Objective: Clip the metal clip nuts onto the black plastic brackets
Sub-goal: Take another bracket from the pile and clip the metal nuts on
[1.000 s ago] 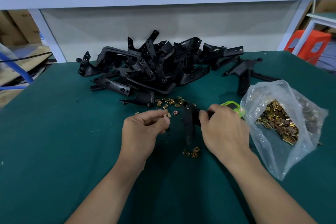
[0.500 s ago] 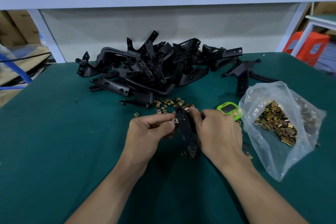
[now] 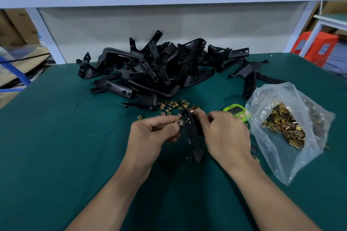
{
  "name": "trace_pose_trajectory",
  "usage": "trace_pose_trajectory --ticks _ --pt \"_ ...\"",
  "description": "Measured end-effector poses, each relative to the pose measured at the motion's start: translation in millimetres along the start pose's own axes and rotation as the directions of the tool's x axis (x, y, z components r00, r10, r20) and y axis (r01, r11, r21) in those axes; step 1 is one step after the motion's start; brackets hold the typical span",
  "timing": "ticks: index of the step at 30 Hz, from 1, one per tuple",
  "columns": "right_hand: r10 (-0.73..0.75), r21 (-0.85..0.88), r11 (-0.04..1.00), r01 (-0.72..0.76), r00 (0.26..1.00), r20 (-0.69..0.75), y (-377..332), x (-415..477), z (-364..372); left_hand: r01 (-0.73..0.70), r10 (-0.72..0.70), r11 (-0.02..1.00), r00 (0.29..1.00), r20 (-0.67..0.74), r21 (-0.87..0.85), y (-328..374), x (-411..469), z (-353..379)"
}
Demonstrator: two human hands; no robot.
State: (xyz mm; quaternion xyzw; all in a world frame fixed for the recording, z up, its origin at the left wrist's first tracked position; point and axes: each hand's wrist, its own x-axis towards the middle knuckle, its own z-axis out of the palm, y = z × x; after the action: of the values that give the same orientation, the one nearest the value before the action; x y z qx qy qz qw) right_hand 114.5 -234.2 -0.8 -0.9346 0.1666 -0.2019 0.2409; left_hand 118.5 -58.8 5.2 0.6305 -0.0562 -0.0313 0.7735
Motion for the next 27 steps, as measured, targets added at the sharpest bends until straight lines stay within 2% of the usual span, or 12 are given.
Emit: trace_pose_trajectory --ticks 6,12,20,27 --pt "-0.012 0.002 1.0 0.012 1.0 -0.015 0.2 -0.7 1.8 0.022 -0.022 1.0 1.0 0.0 0.005 0.4 -1.5 -0.5" --pt "-0.029 0.015 0.999 0.03 0.999 -0.046 0.1 -4.6 3.5 0.112 -0.105 0.984 0.993 0.054 -0.141 -0.4 -2.4 -1.0" --pt "-0.084 0.005 0.996 0.084 0.996 -0.042 -4.0 -5.6 -0.2 0.248 -0.228 0.938 0.968 0.108 -0.244 -0.4 0.1 -5.5" --pt "-0.124 -0.064 0.991 0.12 0.99 -0.072 -2.9 -4.4 -0.8 0.279 -0.274 0.938 0.96 0.054 -0.207 -0.3 -1.2 -3.6"
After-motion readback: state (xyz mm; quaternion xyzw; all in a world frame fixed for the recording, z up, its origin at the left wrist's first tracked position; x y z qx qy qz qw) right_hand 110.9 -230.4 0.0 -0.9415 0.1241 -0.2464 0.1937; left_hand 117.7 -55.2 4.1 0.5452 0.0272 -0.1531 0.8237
